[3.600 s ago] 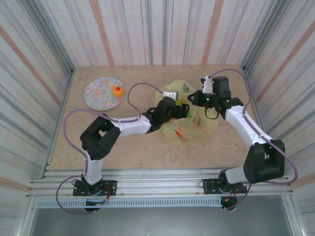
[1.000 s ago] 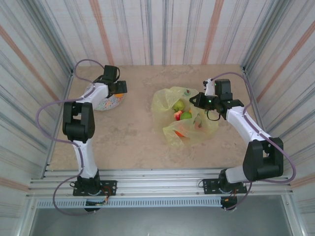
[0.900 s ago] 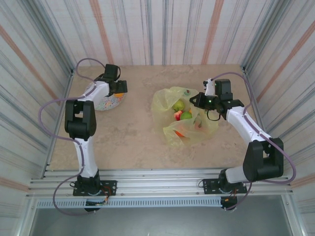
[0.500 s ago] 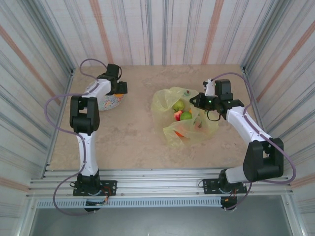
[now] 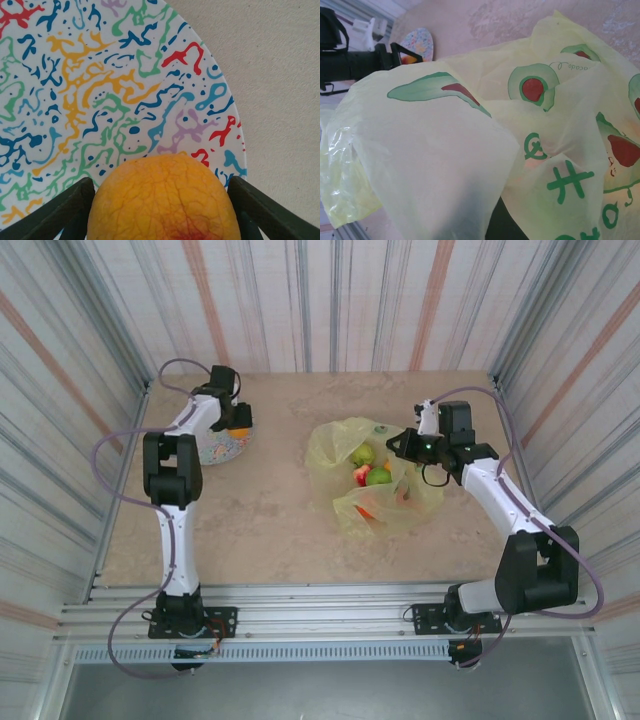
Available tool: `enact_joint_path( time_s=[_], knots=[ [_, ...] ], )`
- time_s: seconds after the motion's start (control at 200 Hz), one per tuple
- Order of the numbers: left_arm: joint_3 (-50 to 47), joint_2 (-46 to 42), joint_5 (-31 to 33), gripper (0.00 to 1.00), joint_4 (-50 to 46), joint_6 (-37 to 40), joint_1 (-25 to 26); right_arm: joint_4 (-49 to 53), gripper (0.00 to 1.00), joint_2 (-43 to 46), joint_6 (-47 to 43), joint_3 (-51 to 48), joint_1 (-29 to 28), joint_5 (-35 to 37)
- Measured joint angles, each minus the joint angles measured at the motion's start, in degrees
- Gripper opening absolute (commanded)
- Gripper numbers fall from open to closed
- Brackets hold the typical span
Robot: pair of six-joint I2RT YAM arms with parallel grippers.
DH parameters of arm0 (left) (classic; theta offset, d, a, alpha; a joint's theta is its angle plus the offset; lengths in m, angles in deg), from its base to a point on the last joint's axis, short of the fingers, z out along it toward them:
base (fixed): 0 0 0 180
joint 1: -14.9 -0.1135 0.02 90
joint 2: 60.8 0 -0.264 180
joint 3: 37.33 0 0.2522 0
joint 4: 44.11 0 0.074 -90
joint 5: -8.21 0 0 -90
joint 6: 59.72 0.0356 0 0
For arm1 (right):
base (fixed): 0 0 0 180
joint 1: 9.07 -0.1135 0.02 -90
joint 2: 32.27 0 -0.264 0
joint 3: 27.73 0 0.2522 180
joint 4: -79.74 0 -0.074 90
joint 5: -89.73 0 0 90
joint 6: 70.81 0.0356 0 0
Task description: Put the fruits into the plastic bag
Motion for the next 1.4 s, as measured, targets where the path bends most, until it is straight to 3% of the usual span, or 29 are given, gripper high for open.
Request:
enact_joint_path(
  time_s=[0.311, 0.752, 0.992, 1.242, 1.398],
  knots=[
    [-4.1, -2.9, -1.8, 0.65, 1.7, -0.5, 0.0, 0.0, 0.02, 0.0, 0.0, -0.5, 0.0, 0.0],
    [-39.3, -37.1, -12.4, 0.63, 19.7, -10.1, 3.3, 0.0, 0.02, 0.0, 0.0, -0.5, 0.2, 0.0],
    [-52.0, -47.1, -16.3, 0.62, 26.0, -13.6, 10.9, 0.0, 0.02, -0.7, 0.0, -0.5, 0.8, -0.1],
    [-64.4, -59.5, -16.3, 0.6, 27.8, -14.8, 21.0, -0.1, 0.02, -2.1, 0.0, -0.4, 0.8, -0.4],
    [-68.4, -61.9, -16.4, 0.6, 31.5, -16.1, 28.3, -0.7, 0.03, -3.5, 0.0, 0.2, 0.8, -0.5]
  ],
)
